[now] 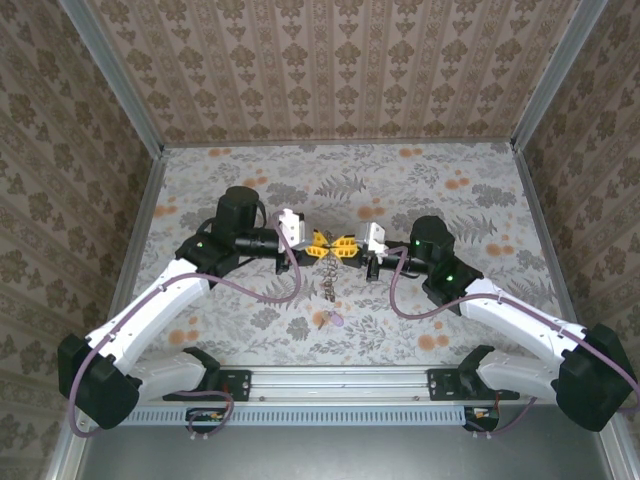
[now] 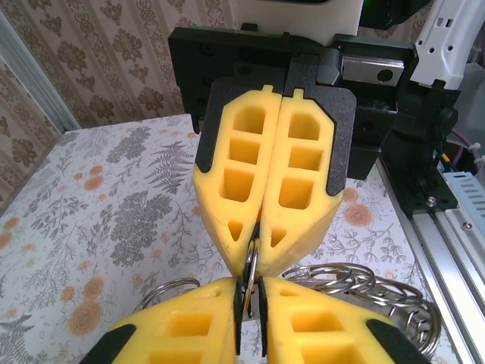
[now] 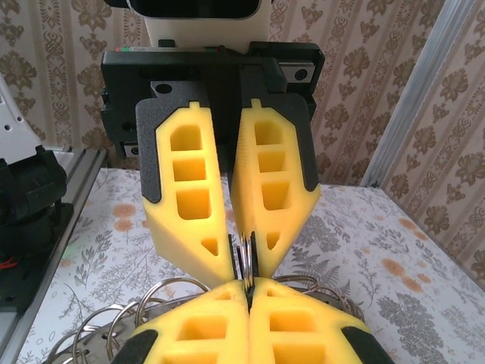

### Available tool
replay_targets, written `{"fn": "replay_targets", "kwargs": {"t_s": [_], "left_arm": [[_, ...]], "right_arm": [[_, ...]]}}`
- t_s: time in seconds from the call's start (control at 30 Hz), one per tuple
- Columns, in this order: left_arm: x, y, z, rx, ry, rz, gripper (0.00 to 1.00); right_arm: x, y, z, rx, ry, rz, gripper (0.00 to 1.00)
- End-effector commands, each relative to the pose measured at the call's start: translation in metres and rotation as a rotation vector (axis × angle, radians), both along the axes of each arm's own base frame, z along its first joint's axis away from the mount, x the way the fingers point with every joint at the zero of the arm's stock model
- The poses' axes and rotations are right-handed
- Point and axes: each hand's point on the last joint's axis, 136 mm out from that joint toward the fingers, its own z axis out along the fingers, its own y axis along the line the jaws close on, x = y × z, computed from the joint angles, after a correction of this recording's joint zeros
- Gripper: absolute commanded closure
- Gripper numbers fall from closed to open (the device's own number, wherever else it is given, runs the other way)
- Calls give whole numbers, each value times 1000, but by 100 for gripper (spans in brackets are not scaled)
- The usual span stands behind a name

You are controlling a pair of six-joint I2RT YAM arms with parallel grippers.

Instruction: Put the keys on the keyring

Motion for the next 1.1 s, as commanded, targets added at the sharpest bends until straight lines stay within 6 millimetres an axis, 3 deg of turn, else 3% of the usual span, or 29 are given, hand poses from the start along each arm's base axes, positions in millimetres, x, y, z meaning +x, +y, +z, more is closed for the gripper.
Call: {"fn": "replay_targets", "kwargs": {"t_s": [0.0, 0.07, 0.23, 0.33, 0.37, 0.63, 0.8, 0.93, 1.0, 1.07], "left_arm": [[-7, -1, 0, -11, -11, -29, 92], [-9, -1, 2, -14, -22, -35, 100], [-4, 1, 5, -15, -60, 4, 100], [2, 4, 1, 0, -96, 40, 100], [5, 5, -3, 11, -116, 58, 100], [30, 30, -17, 96, -255, 159, 100], [53, 56, -35, 151, -241, 234, 100], [66, 79, -54, 218, -260, 304, 100], [60, 84, -64, 247, -278, 284, 100], [57, 89, -74, 272, -266, 285, 100]], "right_arm": [[-9, -1, 26, 67, -67, 36, 100], [-10, -1, 25, 64, -64, 40, 100], [-9, 0, 15, 29, -49, 36, 100], [-2, -2, 1, -11, -31, 1, 72], [0, -3, -5, -25, -26, -13, 66], [3, -11, -30, -135, 26, -57, 54], [9, -20, -45, -198, 175, -142, 48], [-15, -20, -71, -376, 253, -47, 50], [-56, -24, -94, -509, 206, 190, 50], [-72, -30, -111, -604, 133, 275, 48]]}}
